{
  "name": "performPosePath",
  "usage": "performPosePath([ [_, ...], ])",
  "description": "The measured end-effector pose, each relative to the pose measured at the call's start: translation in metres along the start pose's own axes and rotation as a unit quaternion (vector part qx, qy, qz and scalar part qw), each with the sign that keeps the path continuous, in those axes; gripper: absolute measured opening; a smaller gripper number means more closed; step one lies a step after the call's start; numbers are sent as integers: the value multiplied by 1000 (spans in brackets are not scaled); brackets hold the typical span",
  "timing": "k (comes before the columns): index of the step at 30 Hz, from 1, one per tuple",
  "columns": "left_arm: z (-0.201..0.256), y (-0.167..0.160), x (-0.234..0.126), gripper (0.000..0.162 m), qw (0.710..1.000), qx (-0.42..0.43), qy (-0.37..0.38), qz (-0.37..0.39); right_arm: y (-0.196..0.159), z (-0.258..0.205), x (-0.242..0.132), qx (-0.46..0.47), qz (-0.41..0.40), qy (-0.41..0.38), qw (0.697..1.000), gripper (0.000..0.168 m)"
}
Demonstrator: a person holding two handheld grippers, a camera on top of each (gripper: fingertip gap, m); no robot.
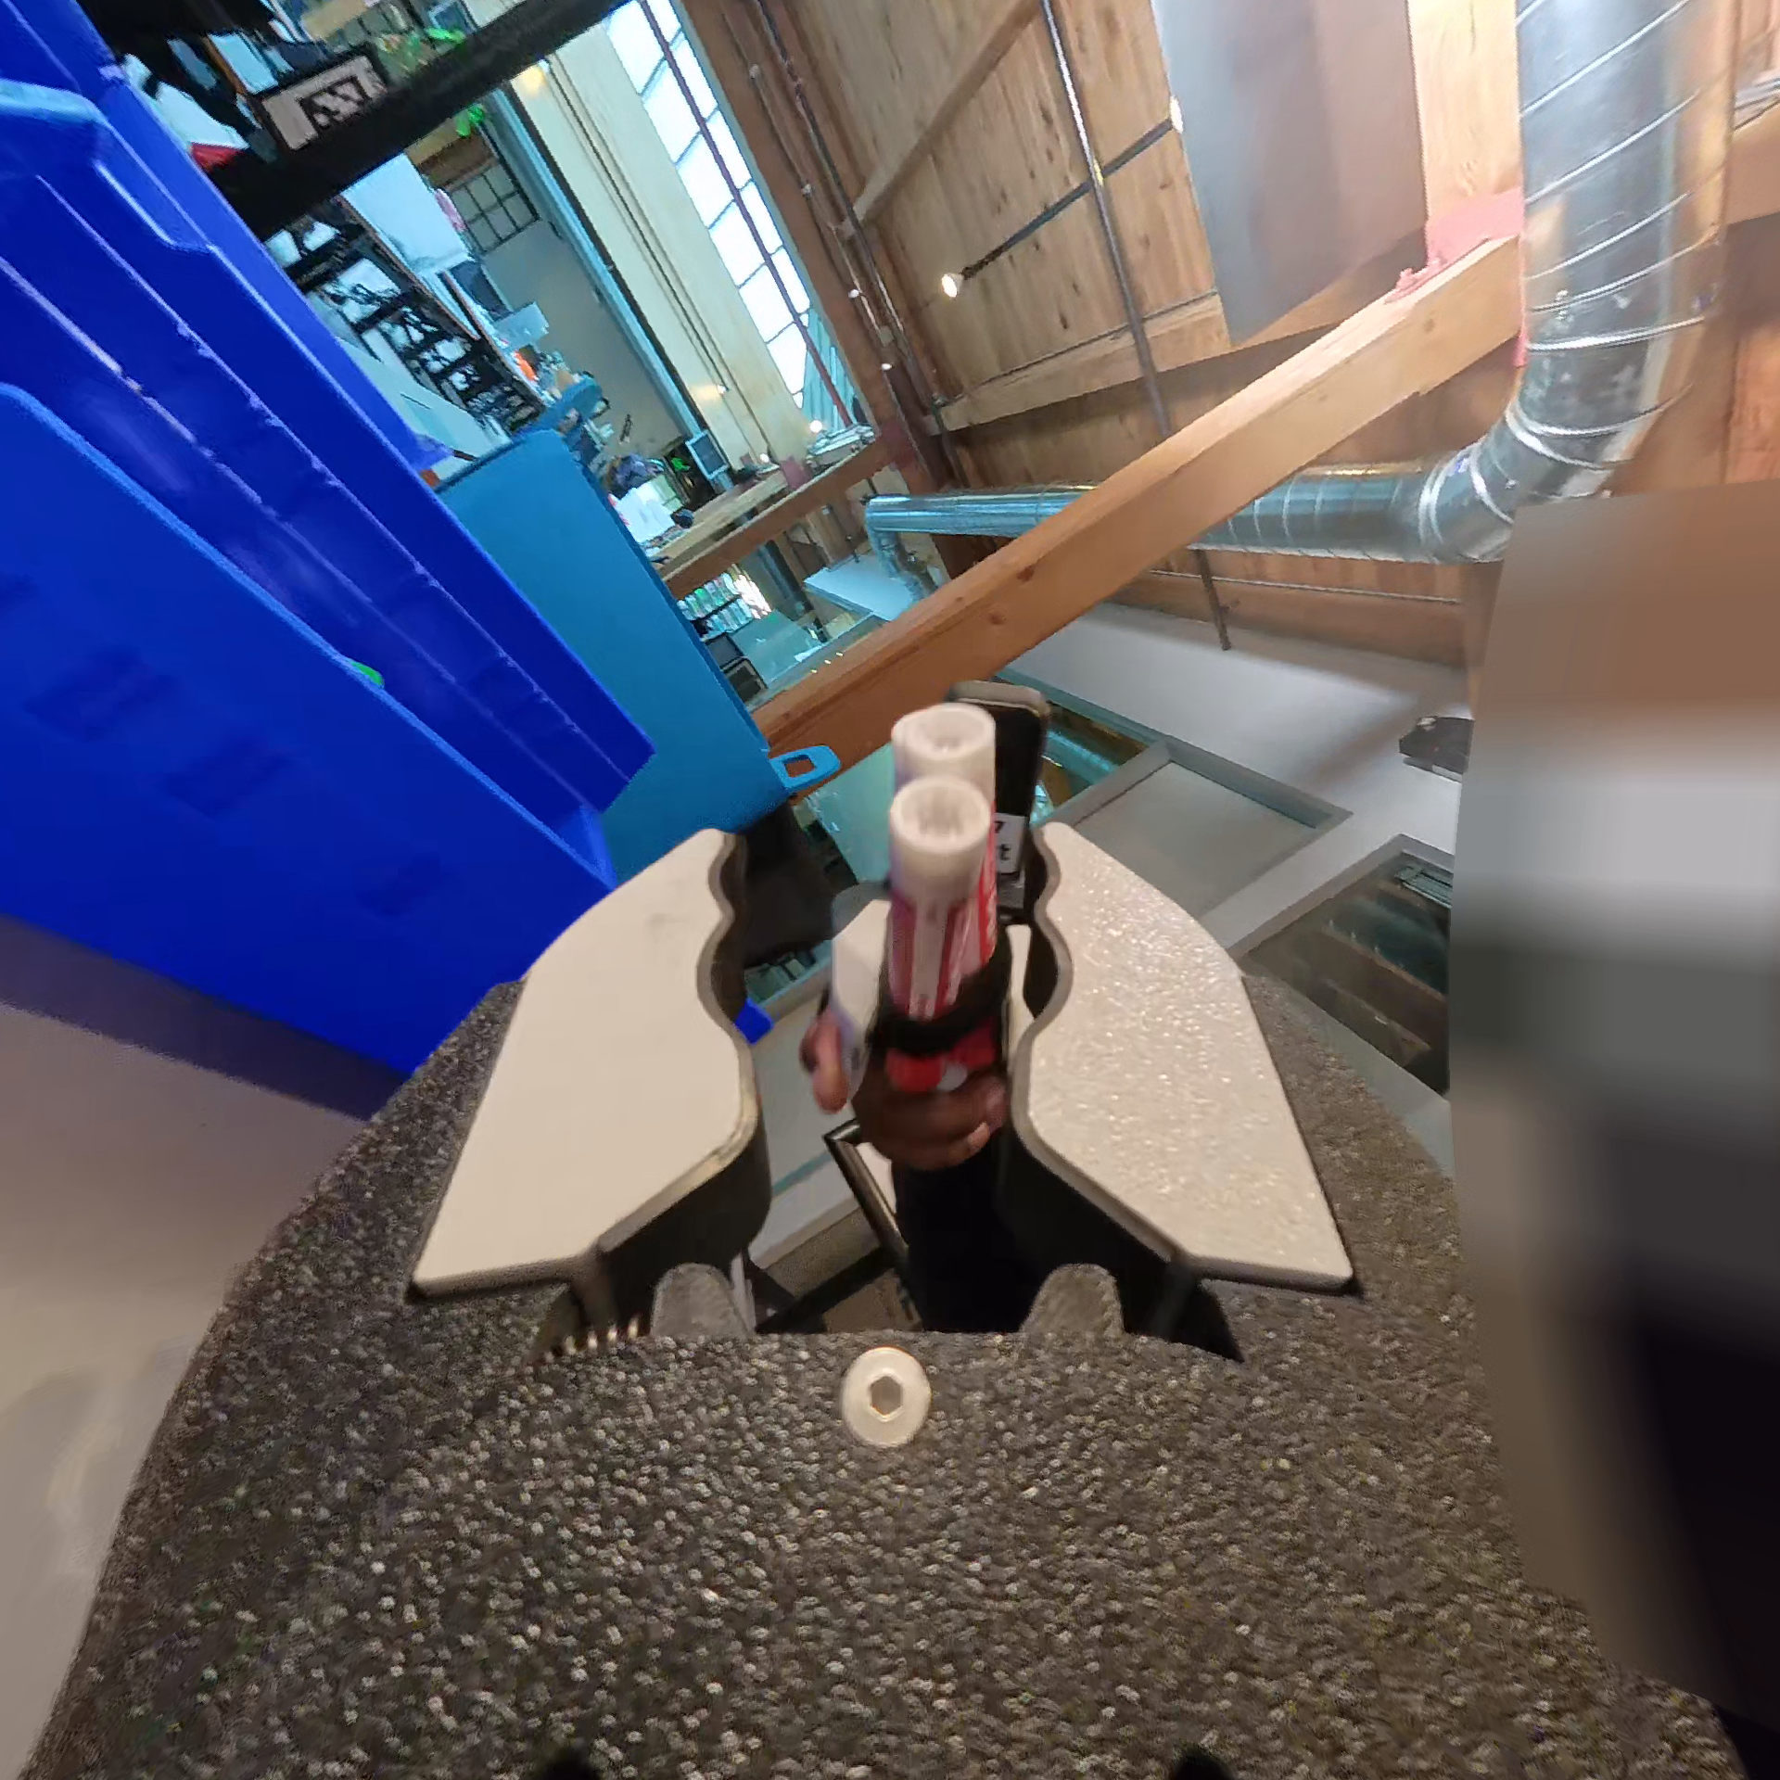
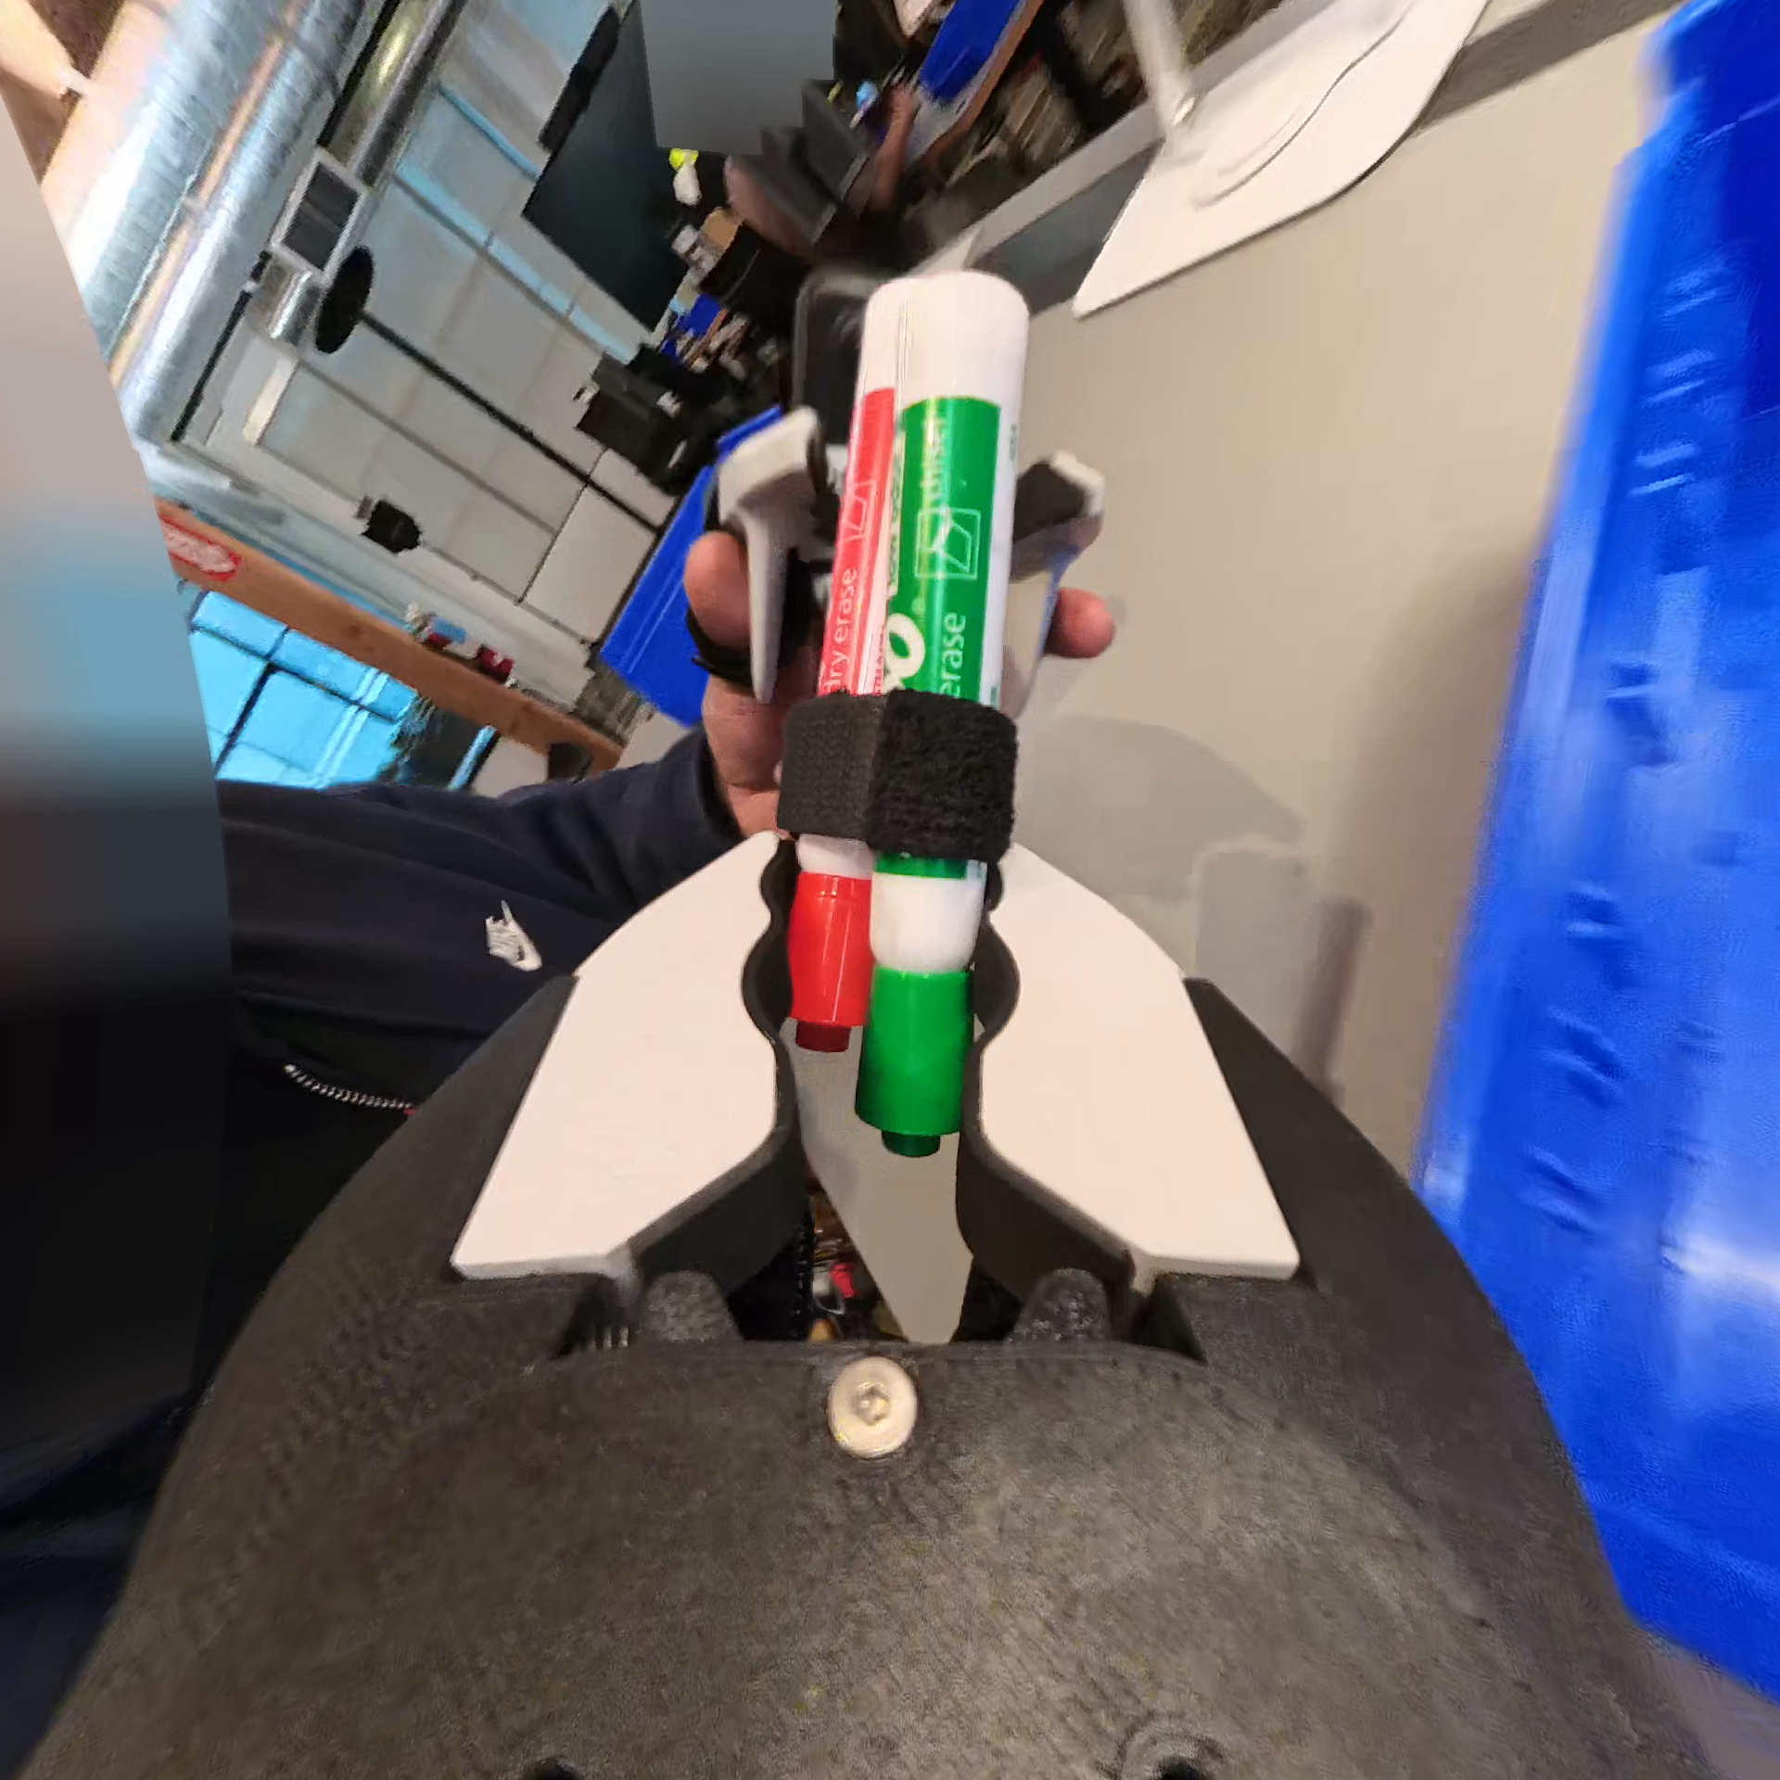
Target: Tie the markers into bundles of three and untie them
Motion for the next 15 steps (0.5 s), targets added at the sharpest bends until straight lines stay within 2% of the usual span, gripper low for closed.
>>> performPosePath([
  [4, -10, -2, -10, 55, 999, 2, 33, -11, 26, 33, -60, -21, 26, -108, 994, 34],
  [7, -14, -8, -25, 53, 999, 11, 50, -10, 29, 84, -84, 3, -35, -177, 984, 34],
  [11, -16, -17, -45, 52, 998, 11, 68, -14, 15, 128, -69, 47, -126, -191, 972, 34],
  [15, -11, -26, -61, 51, 996, 22, 80, -17, 0, 140, -49, 15, -202, -241, 949, 36],
])
Point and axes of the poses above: each gripper's, where its closed fingertips meet, x out along the fingers, y out of its top, z = x × y across the jaws, the point moved 5 cm from there along -x, back along the fingers, and after that the axes turned 3 degrees about z, right-handed, at the moved point
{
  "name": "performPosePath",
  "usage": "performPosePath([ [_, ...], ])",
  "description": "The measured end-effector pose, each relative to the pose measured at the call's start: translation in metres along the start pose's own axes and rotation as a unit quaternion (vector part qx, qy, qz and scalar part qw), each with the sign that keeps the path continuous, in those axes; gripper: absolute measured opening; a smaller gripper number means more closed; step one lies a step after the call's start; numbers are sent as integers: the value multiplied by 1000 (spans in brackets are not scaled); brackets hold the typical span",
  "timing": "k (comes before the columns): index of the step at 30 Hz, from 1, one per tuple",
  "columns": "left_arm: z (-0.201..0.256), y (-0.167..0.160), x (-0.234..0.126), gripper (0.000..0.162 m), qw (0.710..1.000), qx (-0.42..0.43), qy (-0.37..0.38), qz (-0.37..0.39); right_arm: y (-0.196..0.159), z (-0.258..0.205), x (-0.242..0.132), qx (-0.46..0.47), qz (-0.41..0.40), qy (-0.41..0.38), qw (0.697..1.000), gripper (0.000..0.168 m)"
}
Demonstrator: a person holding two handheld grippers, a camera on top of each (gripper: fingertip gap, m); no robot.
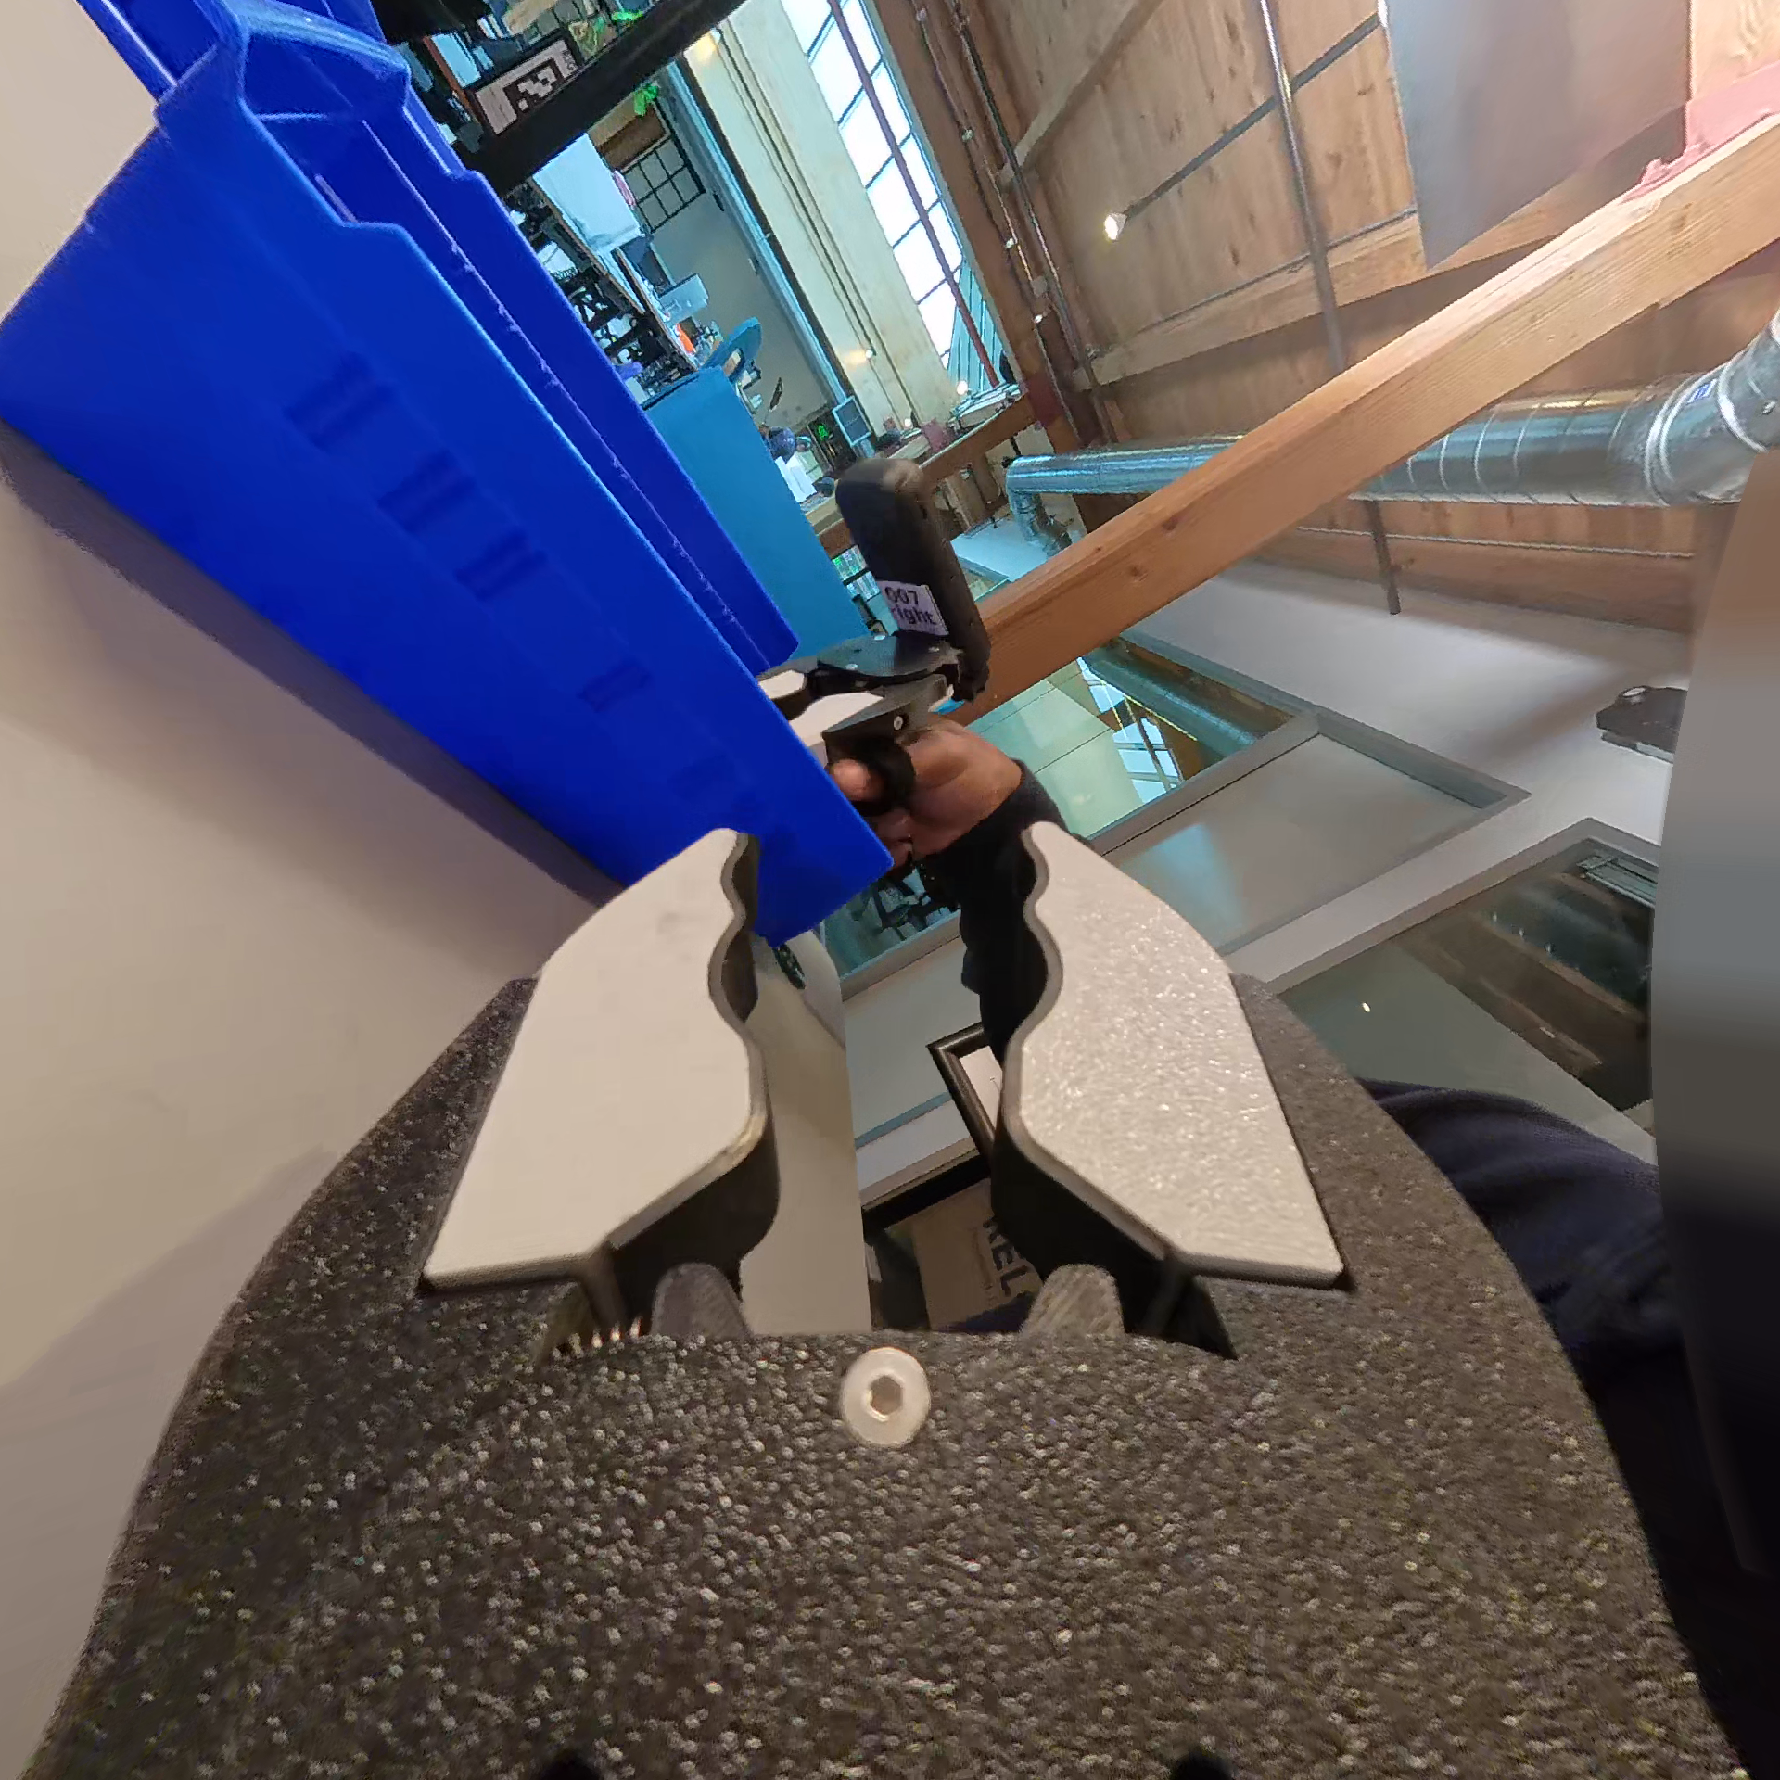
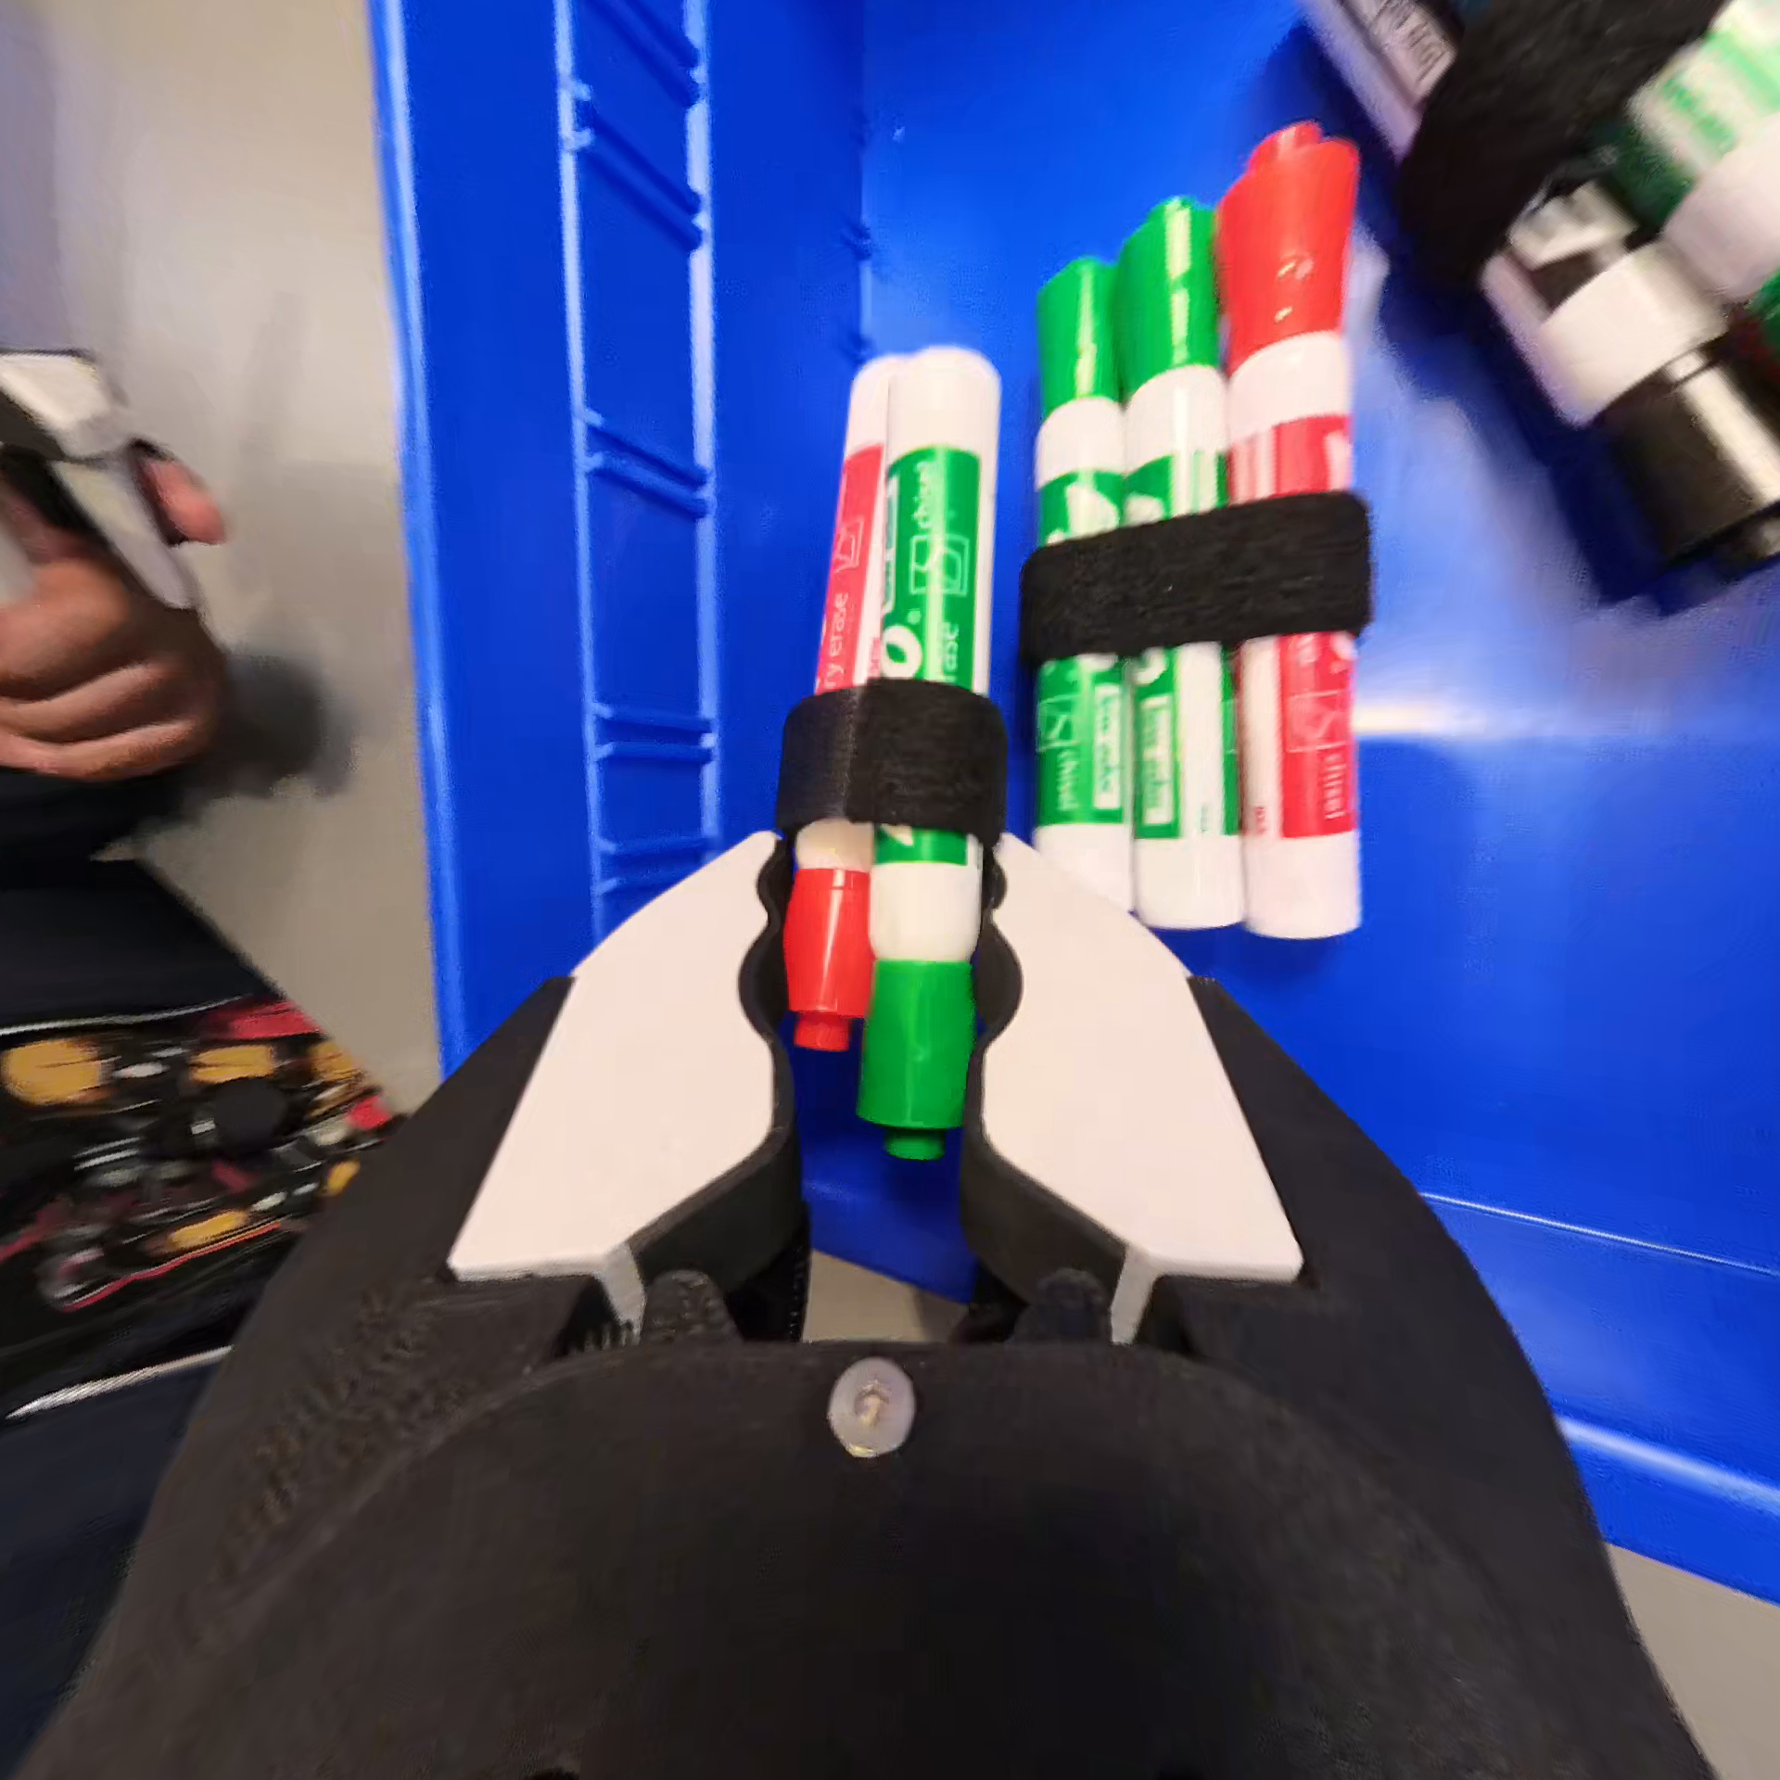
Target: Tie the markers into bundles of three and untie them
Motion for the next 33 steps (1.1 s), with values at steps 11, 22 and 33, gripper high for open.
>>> performPosePath([
  [11, 9, -15, -26, 51, 998, 48, 9, -27, 8, 8, -20, -35, 60, -119, 990, 53],
  [22, 14, -23, -89, 56, 977, 173, 120, -41, -2, -48, -76, -100, 154, -145, 972, 56],
  [33, 33, -8, -242, 60, 895, 270, 348, 68, -5, -102, -44, -179, 119, -137, 967, 56],
])
Point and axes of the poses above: each gripper's, where its closed fingertips meet, x out along the fingers, y out of its top, z = x × y across the jaws, the point moved 5 cm from there along -x, back along the fingers, and after that the axes turned 3 degrees about z, right-handed, at the moved point
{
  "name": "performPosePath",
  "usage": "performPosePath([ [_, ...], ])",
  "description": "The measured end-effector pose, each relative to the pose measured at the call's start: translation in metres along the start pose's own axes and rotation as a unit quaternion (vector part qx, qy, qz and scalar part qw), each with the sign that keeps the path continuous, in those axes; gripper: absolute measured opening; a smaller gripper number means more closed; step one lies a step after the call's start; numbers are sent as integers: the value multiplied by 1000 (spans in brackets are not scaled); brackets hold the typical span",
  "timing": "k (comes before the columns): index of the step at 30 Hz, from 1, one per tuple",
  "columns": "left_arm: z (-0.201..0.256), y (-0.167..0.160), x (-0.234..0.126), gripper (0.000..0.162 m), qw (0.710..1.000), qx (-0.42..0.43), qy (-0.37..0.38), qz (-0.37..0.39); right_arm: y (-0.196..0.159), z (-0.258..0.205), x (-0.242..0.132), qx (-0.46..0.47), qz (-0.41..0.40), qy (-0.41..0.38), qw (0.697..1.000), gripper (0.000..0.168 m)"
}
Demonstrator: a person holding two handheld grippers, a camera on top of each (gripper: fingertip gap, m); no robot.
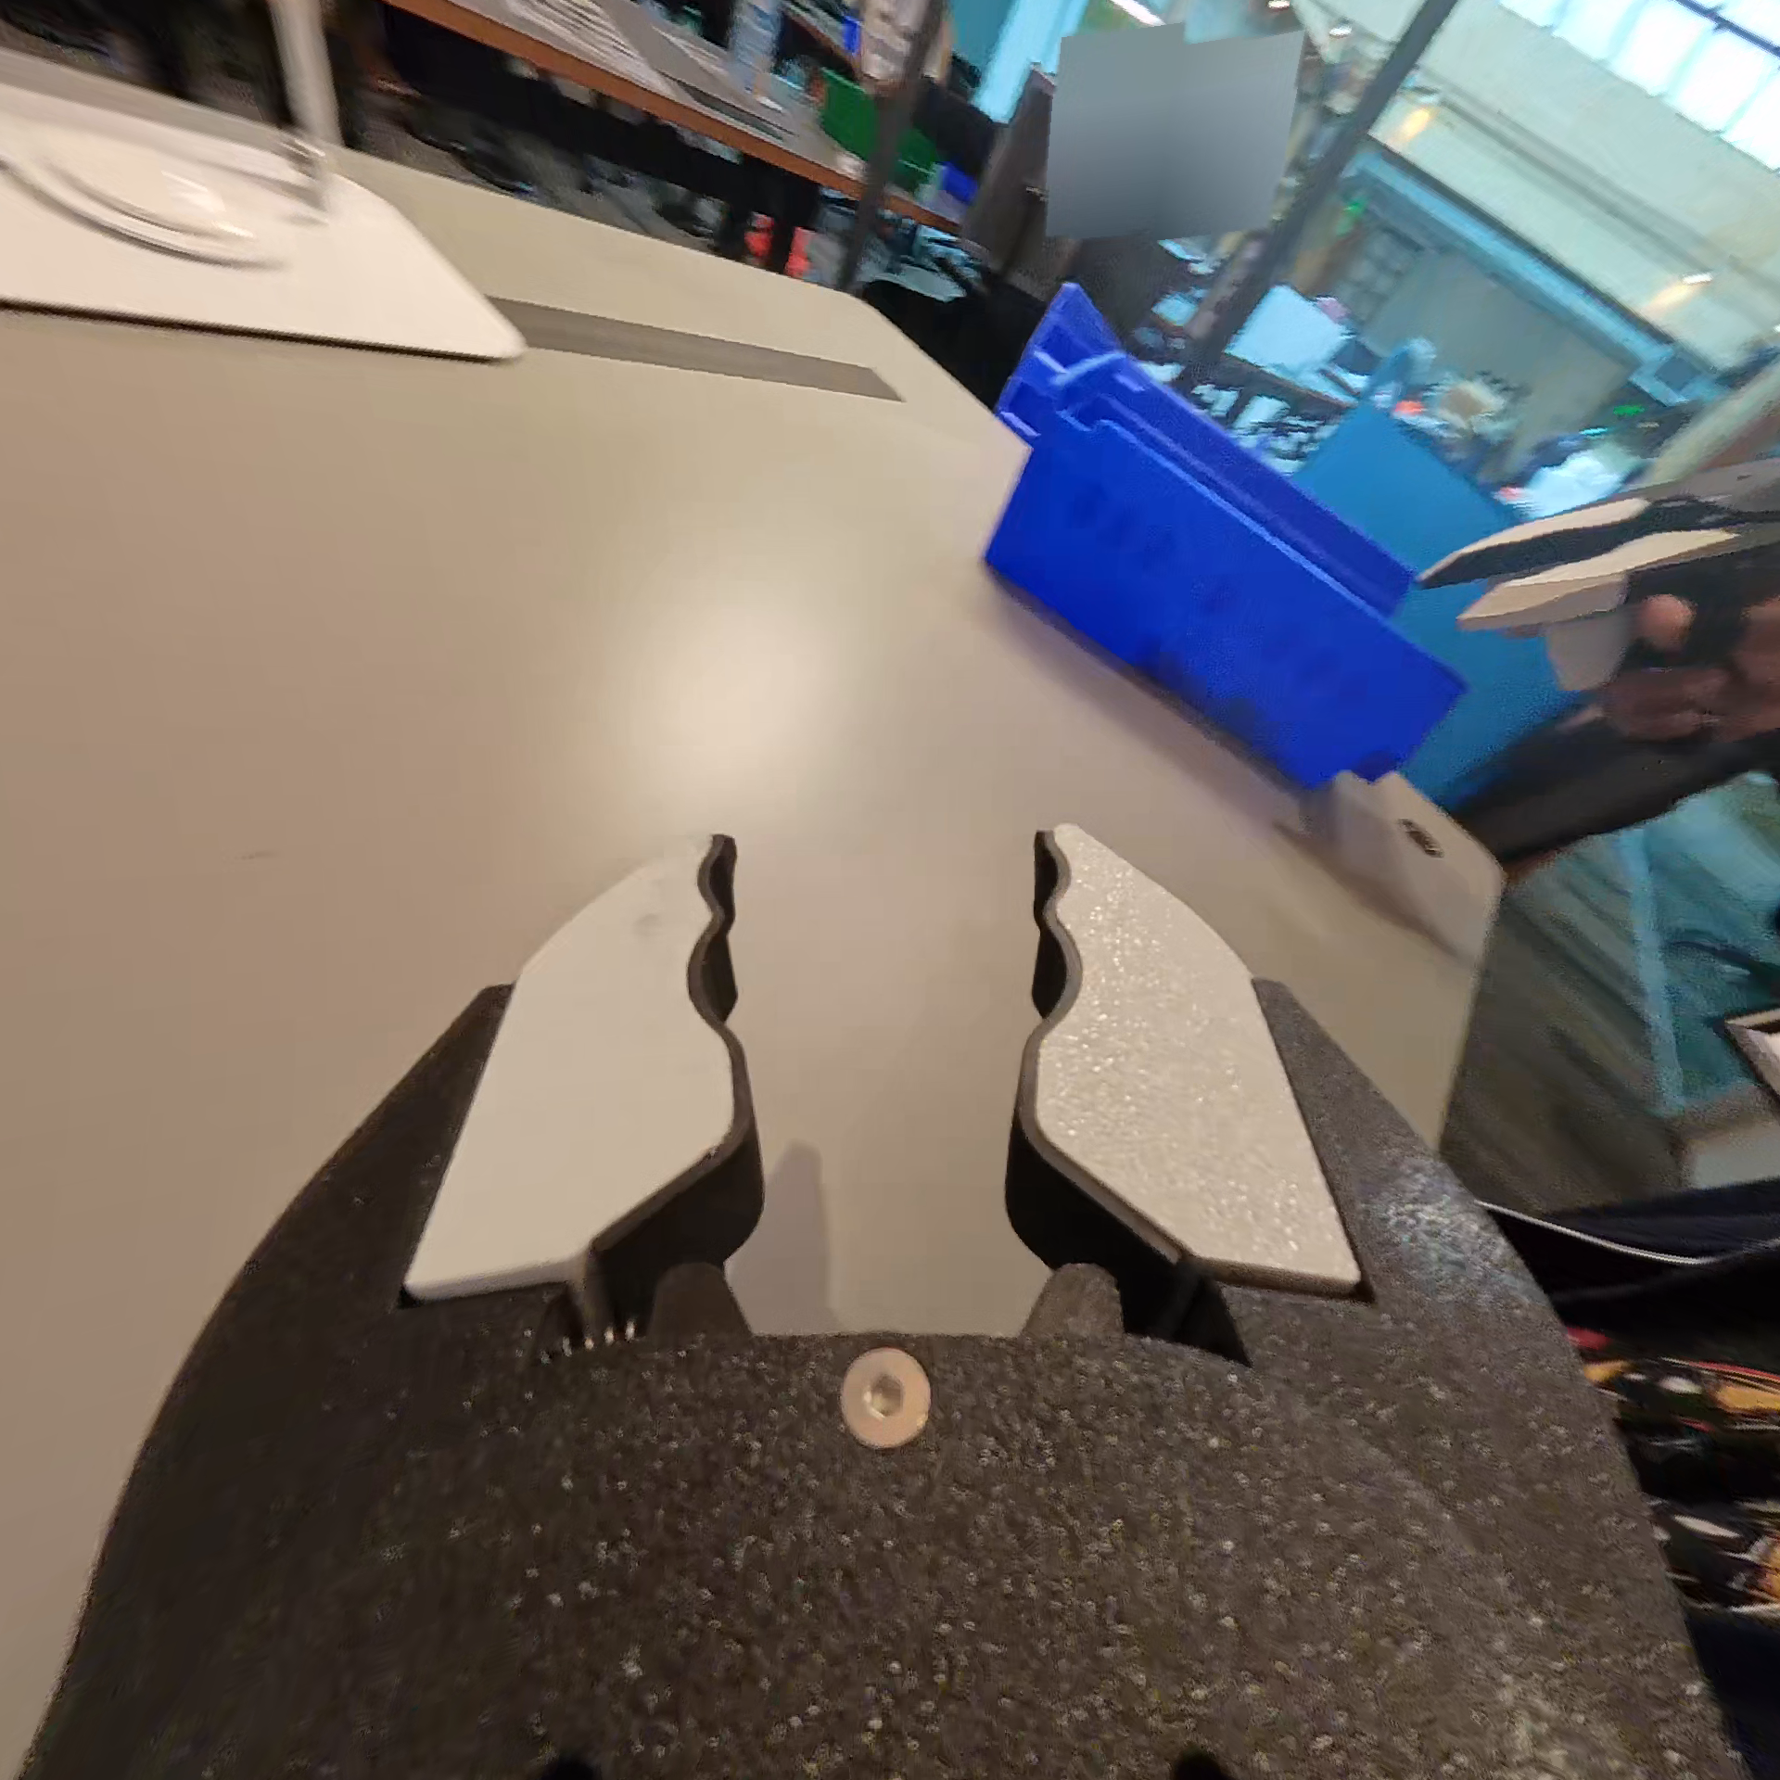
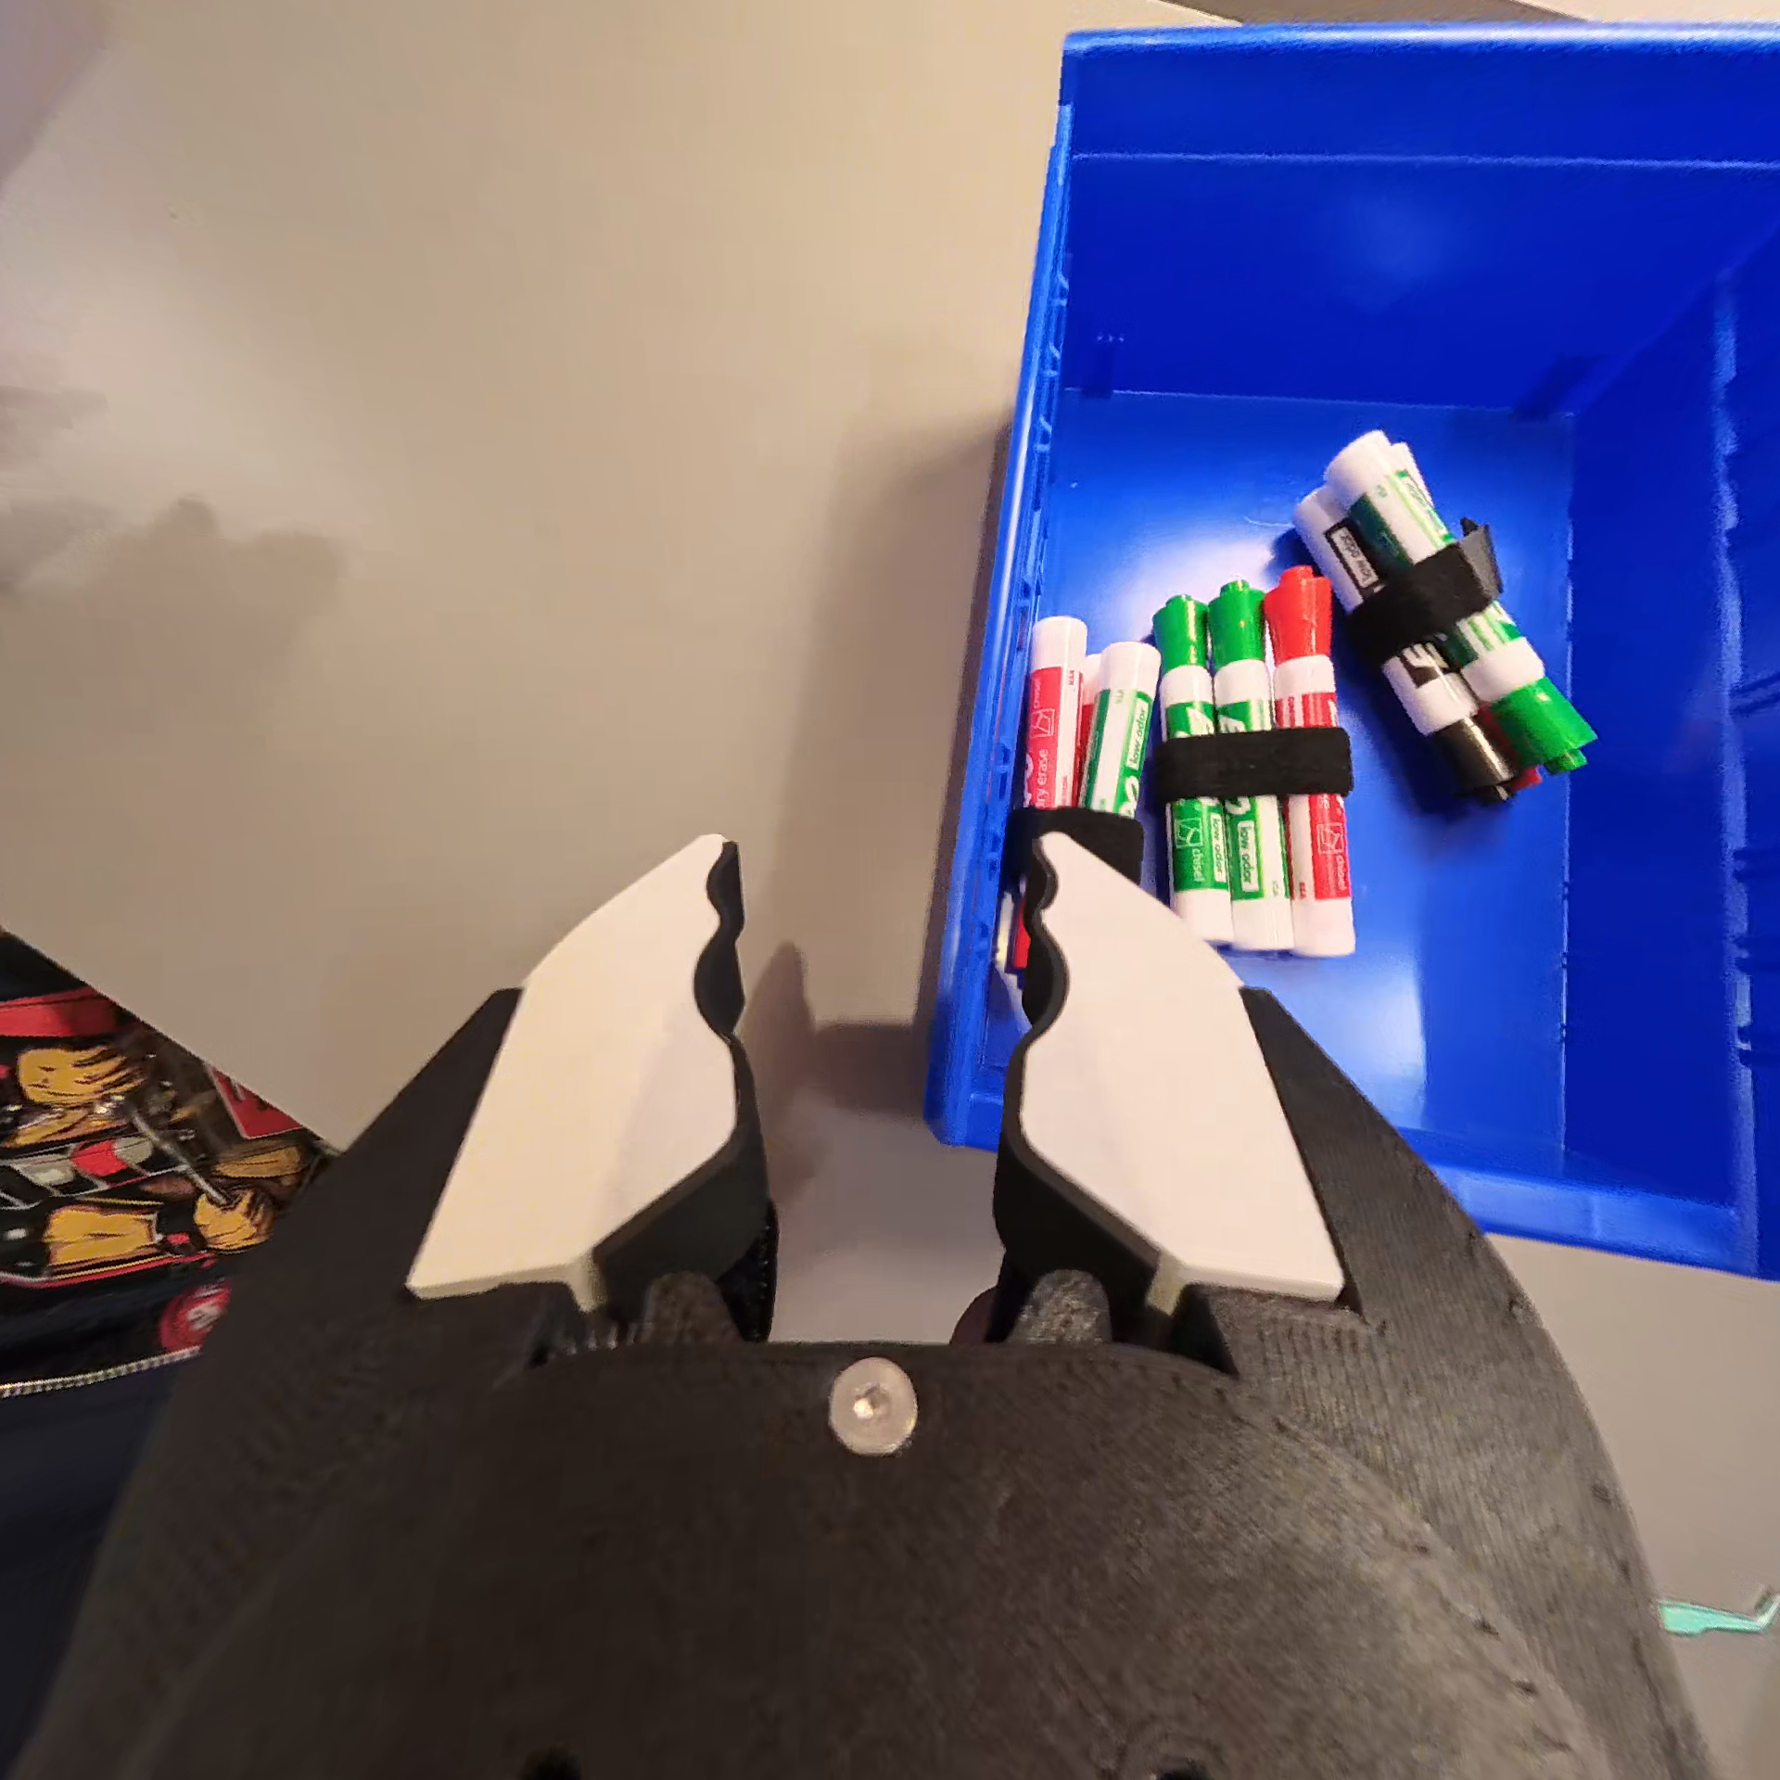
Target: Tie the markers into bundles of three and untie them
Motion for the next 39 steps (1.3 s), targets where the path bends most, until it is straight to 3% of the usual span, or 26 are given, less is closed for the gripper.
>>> performPosePath([
  [4, -27, 14, -71, 63, 990, 63, 127, 9, 4, 2, 14, -13, -16, -12, 1000, 56],
  [9, -56, 43, -162, 64, 936, 143, 321, 35, 6, 13, 31, -7, -41, -23, 999, 57],
  [15, -107, 48, -217, 68, 872, 166, 456, -58, 9, 16, 44, -8, -66, -30, 997, 57],
  [19, -139, 38, -221, 65, 870, 153, 438, -163, 11, 13, 47, -27, -89, -36, 995, 56],
  [23, -157, 39, -217, 50, 873, 148, 416, -205, 15, 11, 48, -38, -95, -39, 994, 56],
  [26, -172, 35, -211, 36, 853, 165, 406, -284, 16, 9, 48, -43, -96, -38, 994, 55],
  [28, -181, 23, -209, 13, 826, 180, 397, -357, 16, 9, 48, -44, -96, -36, 994, 55],
  [29, -184, 20, -207, 12, 814, 200, 395, -376, 15, 10, 48, -45, -96, -36, 994, 55],
  [33, -171, 13, -203, 12, 817, 254, 340, -390, 13, 12, 49, -48, -101, -31, 993, 55],
  [39, -106, -16, -192, 9, 836, 380, 156, -364, 12, 14, 56, -58, -122, -16, 991, 54],
])
Point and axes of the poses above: each gripper's, where its closed fingertips meet, x out along the fingers, y out of its top, z = x × y across the jaws, the point moved 5 cm from there along -x, back along the fingers, and after that the axes turned 3 degrees about z, right-handed, at the moved point
